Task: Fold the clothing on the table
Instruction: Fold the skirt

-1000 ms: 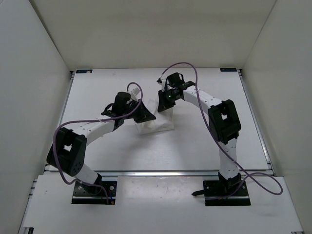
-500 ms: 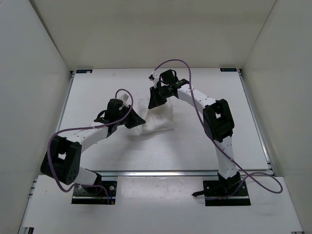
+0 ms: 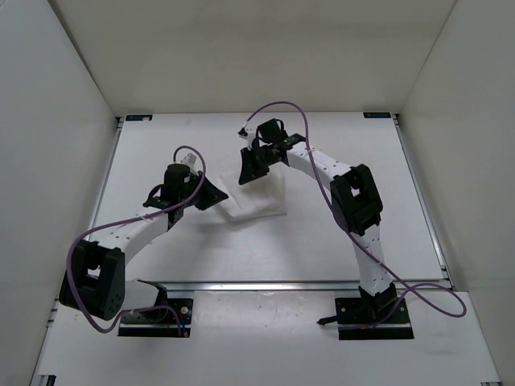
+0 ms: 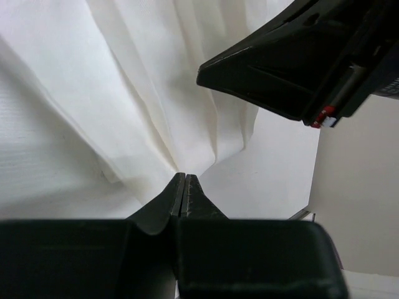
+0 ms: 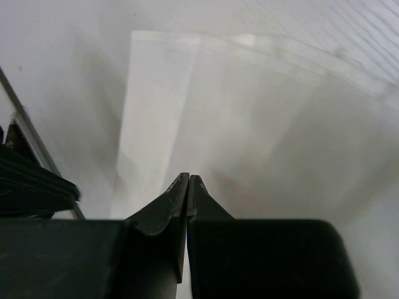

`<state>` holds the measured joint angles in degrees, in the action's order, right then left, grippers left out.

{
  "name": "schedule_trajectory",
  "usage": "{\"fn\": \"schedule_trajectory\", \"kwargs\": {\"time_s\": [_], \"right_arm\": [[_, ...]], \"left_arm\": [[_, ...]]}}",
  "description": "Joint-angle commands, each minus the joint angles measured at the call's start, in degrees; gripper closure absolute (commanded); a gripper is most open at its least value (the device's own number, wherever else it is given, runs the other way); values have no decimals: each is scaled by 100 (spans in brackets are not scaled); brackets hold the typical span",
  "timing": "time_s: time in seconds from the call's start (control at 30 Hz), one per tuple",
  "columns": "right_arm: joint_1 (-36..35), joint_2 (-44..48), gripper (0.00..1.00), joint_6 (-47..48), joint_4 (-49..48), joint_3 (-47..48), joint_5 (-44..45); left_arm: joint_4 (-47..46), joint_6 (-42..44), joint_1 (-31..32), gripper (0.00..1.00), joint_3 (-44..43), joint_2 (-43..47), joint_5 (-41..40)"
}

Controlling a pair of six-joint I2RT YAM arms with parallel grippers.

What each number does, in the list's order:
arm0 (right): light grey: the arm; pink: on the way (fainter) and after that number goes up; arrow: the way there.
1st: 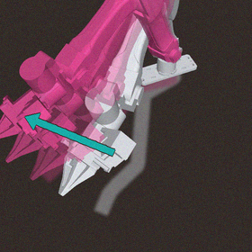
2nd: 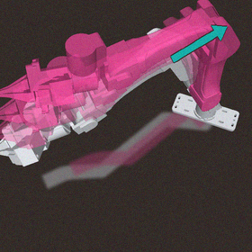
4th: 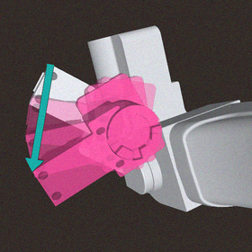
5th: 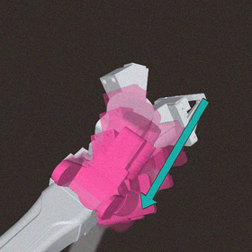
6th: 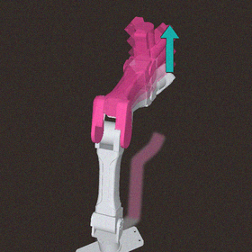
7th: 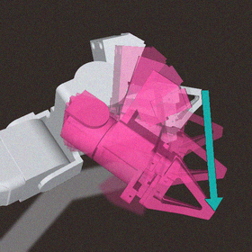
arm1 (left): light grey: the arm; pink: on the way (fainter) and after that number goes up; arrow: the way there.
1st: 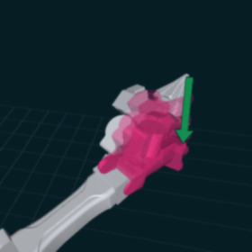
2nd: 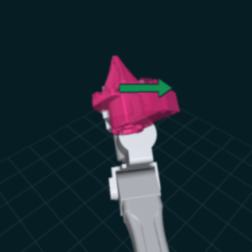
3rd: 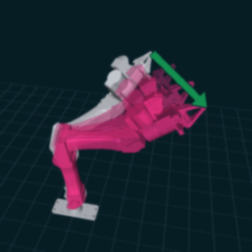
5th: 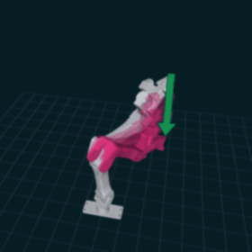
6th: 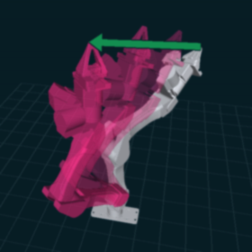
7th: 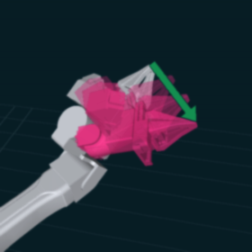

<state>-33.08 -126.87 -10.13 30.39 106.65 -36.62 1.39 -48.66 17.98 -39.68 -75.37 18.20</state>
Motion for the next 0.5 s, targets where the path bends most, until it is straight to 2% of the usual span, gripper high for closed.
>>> {"fn": "schedule_trajectory", "kwargs": {"time_s": [0.0, 0.23, 0.3, 0.47], "right_arm": [[232, 566, 100, 186, -7, -301, 409], [829, 1321, 100, 257, -349, -1777, 700], [1030, 1488, 100, 266, -559, -2226, 639], [1418, 1613, 100, 143, -1228, -3149, 191]], "left_arm": [[-321, 67, -49, 92, -162, 313, -1], [-902, -152, 250, 95, -197, -407, 307], [-965, -152, 495, 99, -285, -714, 360], [-992, -82, 742, 100, -356, -1356, 448]]}}
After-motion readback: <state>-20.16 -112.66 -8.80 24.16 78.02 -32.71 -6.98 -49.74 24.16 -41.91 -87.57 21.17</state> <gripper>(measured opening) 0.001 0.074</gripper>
